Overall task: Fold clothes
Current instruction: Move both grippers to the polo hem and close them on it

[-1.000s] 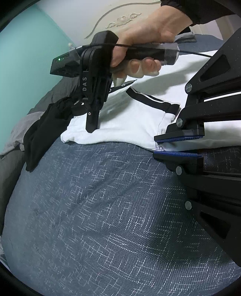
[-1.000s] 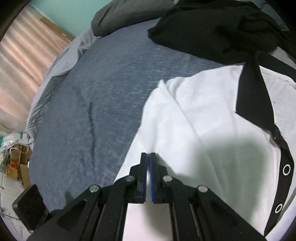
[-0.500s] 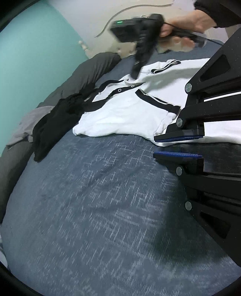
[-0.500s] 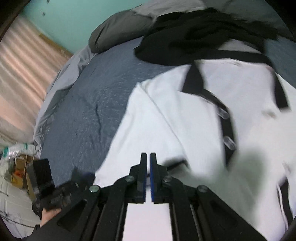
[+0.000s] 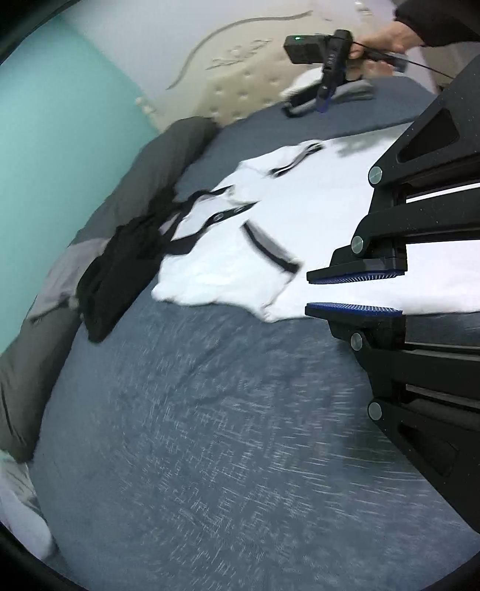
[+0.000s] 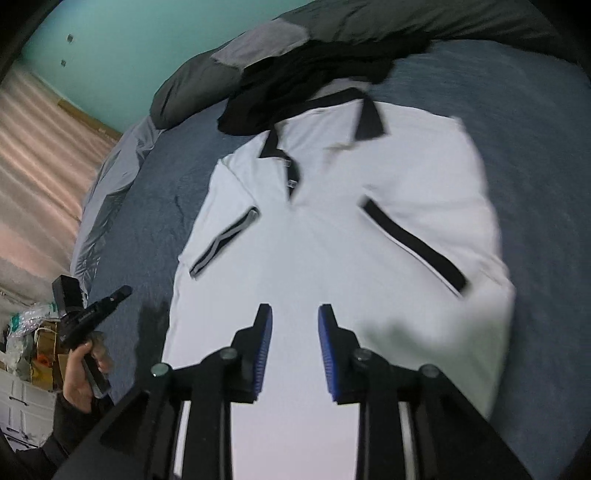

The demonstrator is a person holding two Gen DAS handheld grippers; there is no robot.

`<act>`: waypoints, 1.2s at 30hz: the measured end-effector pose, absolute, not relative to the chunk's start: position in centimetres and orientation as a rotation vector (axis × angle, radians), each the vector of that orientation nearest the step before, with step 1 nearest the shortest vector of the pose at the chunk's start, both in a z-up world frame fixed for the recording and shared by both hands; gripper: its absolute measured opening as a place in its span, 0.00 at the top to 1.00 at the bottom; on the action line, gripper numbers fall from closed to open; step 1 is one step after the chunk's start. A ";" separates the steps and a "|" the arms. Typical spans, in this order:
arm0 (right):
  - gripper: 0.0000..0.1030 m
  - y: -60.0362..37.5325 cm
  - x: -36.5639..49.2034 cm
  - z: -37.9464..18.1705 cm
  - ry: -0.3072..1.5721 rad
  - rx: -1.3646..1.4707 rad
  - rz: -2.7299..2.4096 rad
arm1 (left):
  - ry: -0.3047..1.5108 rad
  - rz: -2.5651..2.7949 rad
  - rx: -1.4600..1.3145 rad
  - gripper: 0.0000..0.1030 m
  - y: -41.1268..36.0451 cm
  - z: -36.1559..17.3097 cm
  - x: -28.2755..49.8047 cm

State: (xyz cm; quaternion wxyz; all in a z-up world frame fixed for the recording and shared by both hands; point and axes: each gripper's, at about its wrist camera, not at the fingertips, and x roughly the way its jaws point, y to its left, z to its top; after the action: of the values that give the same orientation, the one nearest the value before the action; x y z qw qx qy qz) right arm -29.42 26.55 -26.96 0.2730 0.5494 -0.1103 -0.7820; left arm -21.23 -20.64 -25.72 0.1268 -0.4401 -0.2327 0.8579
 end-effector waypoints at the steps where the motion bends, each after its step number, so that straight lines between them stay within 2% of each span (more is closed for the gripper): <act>1: 0.74 27.8 -28.5 -27.0 -0.305 1.491 -2.108 | -0.662 2.496 -1.290 0.89 -20.8 -25.2 -20.1; 4: 0.74 30.0 -25.4 -27.1 -0.210 1.548 -2.119 | -0.648 2.476 -1.323 0.89 -20.7 -24.1 -18.1; 11: 0.74 35.3 -18.5 -28.1 -0.248 1.625 -2.119 | -0.539 2.404 -1.450 0.89 -18.5 -23.5 -13.3; 26: 0.74 40.0 -8.0 -30.5 -0.326 1.749 -2.129 | -0.497 2.275 -1.609 0.88 -16.3 -26.4 -4.8; 28: 0.72 40.4 -6.9 -30.4 -0.330 1.760 -2.125 | -0.495 2.261 -1.630 0.88 -16.3 -26.8 -4.4; 31: 0.61 41.0 -5.5 -31.0 -0.334 1.777 -2.117 | -0.504 2.240 -1.657 0.80 -16.3 -27.4 -3.8; 36: 0.60 41.4 -3.8 -32.0 -0.306 1.826 -2.094 | -0.492 2.212 -1.698 0.78 -16.2 -28.2 -2.9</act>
State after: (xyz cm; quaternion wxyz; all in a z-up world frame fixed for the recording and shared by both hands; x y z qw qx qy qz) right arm -3.82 41.38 -32.05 0.1723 0.6434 -0.1078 -0.7380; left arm -2.90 -16.19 -28.21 0.1541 -0.5924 -0.1717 0.7719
